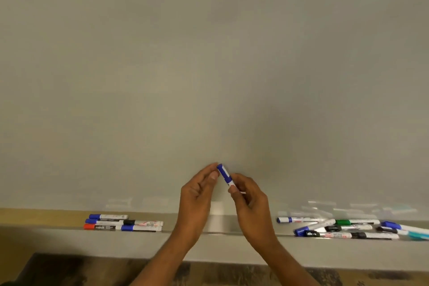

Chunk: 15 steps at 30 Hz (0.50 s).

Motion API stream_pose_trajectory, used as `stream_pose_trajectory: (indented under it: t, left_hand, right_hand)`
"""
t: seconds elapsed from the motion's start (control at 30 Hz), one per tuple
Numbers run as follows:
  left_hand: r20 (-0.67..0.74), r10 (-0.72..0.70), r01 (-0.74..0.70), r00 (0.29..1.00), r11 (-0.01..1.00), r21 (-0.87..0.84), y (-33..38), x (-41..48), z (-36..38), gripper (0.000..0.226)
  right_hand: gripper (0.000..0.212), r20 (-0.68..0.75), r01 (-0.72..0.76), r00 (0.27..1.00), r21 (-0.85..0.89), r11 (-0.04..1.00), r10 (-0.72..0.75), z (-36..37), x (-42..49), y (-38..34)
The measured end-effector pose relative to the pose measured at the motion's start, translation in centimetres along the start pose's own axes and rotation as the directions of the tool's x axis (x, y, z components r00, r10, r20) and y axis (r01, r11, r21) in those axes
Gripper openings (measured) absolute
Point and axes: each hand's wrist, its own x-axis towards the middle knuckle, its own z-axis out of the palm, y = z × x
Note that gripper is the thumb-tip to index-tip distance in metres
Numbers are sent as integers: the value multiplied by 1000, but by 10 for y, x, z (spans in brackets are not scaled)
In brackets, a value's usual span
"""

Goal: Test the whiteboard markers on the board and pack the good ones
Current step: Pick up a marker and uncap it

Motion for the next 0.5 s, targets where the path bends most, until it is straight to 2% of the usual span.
stream_pose_trajectory:
  t: [0.17,0.33,0.5]
  left_hand:
    - [219,37,-9,975,992,-127,84,3,-8,30]
    - [325,100,-30,940,976,-214,144,2,-11,38]
    - [435,140,-11,889,958,-285,185,0,-5,40]
  right_hand:
    - [22,57,-10,998,145,989,2,-8,2,-89]
    - [17,144,-76,989,231,970,43,-28,0,-162]
    - [45,261,-128,964,275,953,55,-44,6,-205]
